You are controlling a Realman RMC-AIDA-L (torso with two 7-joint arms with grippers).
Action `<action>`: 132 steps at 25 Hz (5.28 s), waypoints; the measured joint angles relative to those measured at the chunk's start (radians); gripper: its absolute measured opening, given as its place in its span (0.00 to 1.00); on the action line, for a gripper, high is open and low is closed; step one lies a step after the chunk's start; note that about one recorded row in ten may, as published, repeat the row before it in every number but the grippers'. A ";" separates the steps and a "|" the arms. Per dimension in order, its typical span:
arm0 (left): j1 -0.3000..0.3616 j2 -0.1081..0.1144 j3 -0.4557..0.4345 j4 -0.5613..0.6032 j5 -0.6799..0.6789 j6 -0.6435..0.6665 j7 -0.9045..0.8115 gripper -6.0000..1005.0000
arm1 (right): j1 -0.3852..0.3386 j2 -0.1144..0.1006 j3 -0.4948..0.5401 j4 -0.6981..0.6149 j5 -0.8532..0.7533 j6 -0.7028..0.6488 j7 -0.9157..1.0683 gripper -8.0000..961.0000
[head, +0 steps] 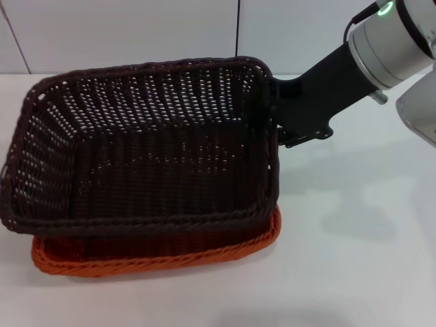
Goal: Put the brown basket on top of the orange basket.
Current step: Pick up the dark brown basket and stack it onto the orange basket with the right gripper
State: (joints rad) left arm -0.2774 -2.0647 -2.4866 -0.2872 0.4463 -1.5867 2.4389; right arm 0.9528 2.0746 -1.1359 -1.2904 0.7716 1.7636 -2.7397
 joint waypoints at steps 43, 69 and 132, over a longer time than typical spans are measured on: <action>0.009 0.002 -0.004 -0.007 0.000 -0.002 -0.012 0.51 | -0.148 -0.007 0.018 -0.100 0.199 -0.012 0.086 0.32; 0.022 0.002 0.002 0.001 0.007 -0.018 -0.027 0.51 | -0.271 -0.007 0.030 -0.167 0.358 0.036 0.186 0.32; -0.022 0.002 -0.013 0.002 0.008 0.089 -0.020 0.51 | -0.383 -0.009 0.081 -0.108 0.413 -0.003 0.057 0.32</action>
State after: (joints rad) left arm -0.2991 -2.0627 -2.4998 -0.2856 0.4541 -1.4974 2.4192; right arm 0.5699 2.0656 -1.0550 -1.3988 1.1847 1.7607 -2.6823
